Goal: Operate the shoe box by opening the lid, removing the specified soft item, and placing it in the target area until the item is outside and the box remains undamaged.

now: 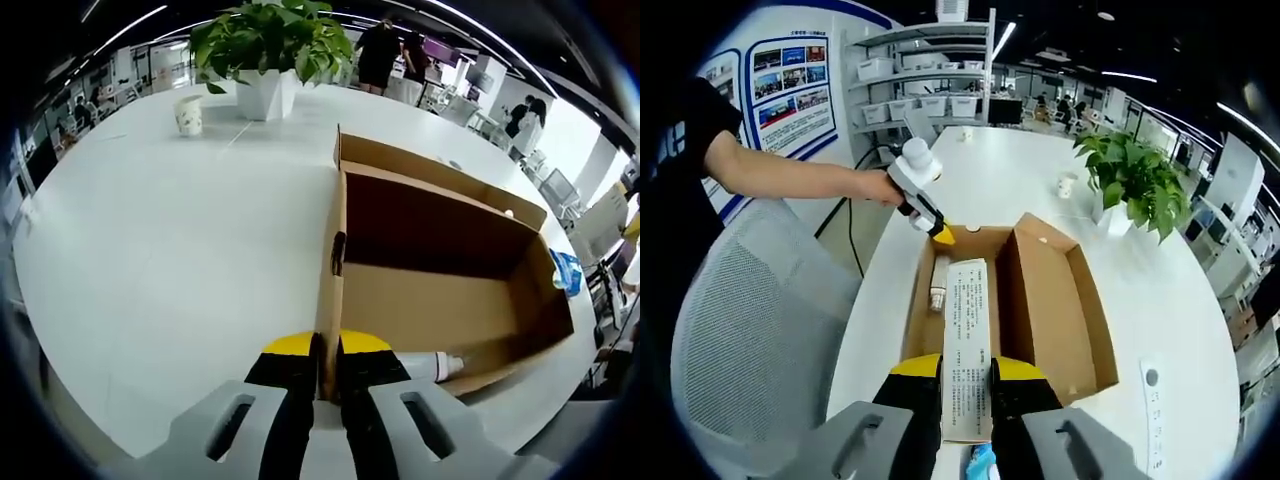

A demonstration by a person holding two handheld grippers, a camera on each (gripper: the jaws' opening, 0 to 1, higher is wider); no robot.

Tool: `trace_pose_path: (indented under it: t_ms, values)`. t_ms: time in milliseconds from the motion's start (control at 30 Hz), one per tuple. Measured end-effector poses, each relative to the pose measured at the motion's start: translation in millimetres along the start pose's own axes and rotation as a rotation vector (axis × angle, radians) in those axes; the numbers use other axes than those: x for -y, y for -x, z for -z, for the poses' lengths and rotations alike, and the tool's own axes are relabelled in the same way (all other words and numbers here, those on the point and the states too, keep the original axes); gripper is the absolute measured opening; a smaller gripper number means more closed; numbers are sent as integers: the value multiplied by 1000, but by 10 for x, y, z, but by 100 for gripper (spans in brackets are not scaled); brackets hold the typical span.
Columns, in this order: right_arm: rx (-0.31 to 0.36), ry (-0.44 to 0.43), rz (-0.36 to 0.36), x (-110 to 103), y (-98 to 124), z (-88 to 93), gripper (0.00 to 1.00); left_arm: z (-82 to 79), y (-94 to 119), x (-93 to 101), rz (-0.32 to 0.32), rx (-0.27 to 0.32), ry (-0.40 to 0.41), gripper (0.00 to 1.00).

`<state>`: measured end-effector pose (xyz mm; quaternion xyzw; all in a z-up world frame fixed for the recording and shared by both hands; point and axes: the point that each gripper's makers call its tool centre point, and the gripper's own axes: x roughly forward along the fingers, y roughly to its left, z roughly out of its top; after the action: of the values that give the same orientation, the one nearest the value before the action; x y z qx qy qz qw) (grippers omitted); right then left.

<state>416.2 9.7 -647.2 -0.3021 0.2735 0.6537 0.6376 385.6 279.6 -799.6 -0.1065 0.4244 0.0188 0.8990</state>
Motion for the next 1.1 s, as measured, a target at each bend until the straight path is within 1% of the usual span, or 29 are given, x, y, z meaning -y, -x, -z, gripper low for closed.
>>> trace_pose_path:
  t_ms: [333, 533, 867, 1100]
  values:
    - [-4, 2, 26, 96, 217, 74, 14, 2, 13, 9, -1, -1, 2, 4]
    - [-6, 5, 35, 124, 313, 107, 14, -2, 6, 0, -1, -1, 2, 4]
    - [-13, 9, 51, 199, 482, 211, 14, -3, -7, -13, 0, 0, 1, 4]
    - [-18, 9, 54, 228, 560, 280, 14, -2, -5, -14, -2, -1, -1, 4]
